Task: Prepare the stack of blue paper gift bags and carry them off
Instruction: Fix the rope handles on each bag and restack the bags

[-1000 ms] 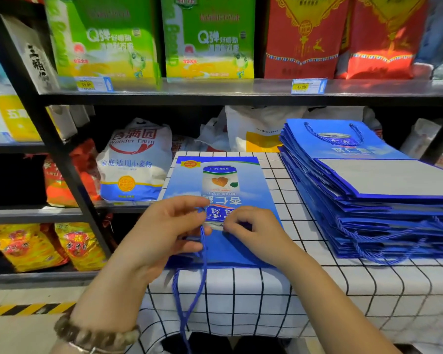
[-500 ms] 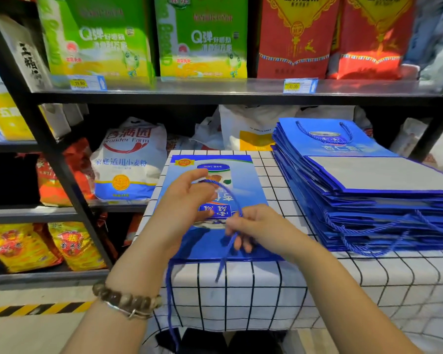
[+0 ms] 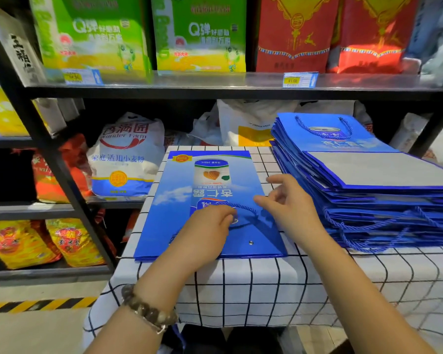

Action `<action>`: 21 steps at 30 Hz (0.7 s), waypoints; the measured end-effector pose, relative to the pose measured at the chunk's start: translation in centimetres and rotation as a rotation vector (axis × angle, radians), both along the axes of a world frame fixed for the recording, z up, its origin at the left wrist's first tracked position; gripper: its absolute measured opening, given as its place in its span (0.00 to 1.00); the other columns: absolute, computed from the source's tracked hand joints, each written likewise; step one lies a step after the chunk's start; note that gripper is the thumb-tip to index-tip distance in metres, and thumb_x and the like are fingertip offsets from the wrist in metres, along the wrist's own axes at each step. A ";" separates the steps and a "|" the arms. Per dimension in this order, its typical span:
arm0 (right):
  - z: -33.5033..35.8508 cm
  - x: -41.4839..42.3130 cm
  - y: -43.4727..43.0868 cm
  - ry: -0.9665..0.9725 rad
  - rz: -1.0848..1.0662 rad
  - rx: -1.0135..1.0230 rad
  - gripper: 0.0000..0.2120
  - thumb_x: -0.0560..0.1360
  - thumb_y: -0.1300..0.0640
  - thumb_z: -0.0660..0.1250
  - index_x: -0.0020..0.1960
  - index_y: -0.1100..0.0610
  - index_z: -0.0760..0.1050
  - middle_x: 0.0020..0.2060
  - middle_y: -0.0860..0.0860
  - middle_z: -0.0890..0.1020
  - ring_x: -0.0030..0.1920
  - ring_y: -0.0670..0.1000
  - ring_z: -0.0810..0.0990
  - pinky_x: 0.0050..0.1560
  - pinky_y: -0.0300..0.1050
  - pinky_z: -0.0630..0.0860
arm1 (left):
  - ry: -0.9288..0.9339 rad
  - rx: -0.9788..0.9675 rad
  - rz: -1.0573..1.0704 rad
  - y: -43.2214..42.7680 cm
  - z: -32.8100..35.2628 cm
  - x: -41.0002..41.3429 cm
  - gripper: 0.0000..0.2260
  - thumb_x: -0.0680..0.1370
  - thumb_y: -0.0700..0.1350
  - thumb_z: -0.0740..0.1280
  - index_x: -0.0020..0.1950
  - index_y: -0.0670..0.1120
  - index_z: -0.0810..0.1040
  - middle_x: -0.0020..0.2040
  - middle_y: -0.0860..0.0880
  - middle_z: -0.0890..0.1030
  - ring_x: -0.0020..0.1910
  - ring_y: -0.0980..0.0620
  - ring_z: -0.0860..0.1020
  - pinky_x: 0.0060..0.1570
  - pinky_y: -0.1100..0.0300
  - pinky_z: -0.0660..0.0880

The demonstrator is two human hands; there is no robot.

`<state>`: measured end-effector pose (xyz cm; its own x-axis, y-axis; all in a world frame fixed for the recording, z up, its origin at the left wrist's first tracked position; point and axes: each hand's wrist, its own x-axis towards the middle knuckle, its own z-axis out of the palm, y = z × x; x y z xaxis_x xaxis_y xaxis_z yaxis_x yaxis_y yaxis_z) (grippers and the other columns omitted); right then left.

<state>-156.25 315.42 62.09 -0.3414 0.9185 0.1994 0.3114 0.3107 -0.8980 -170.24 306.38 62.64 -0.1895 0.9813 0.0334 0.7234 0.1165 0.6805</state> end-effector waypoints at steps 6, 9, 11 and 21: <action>-1.1 0.8 -1.2 -0.171 0.365 0.202 0.12 0.71 0.61 0.70 0.53 0.52 0.78 0.47 0.38 0.77 0.50 0.30 0.74 0.52 0.22 0.65 | -0.370 0.013 -0.003 0.4 -0.6 0.5 0.17 0.81 0.39 0.53 0.70 0.48 0.64 0.36 0.51 0.78 0.34 0.58 0.75 0.37 0.73 0.71; -1.5 0.6 -1.4 -0.031 0.333 0.045 0.08 0.70 0.64 0.71 0.44 0.52 0.80 0.36 0.41 0.82 0.41 0.36 0.79 0.45 0.25 0.70 | -0.448 0.016 0.001 0.3 -0.5 0.9 0.19 0.81 0.39 0.54 0.71 0.50 0.61 0.38 0.50 0.79 0.35 0.58 0.76 0.34 0.76 0.69; -1.8 0.6 -1.3 0.037 0.296 0.035 0.12 0.69 0.67 0.70 0.38 0.50 0.80 0.30 0.40 0.82 0.36 0.38 0.78 0.42 0.28 0.72 | -0.463 0.006 -0.035 0.1 -0.5 1.2 0.20 0.81 0.39 0.55 0.72 0.49 0.60 0.38 0.51 0.80 0.37 0.57 0.76 0.39 0.74 0.71; -1.5 0.9 -1.5 0.111 0.258 0.005 0.13 0.71 0.69 0.67 0.36 0.52 0.79 0.31 0.43 0.81 0.34 0.37 0.78 0.40 0.28 0.72 | -0.356 0.064 -0.049 -0.3 -1.7 1.7 0.17 0.80 0.42 0.60 0.68 0.51 0.68 0.45 0.54 0.81 0.50 0.53 0.78 0.58 0.56 0.73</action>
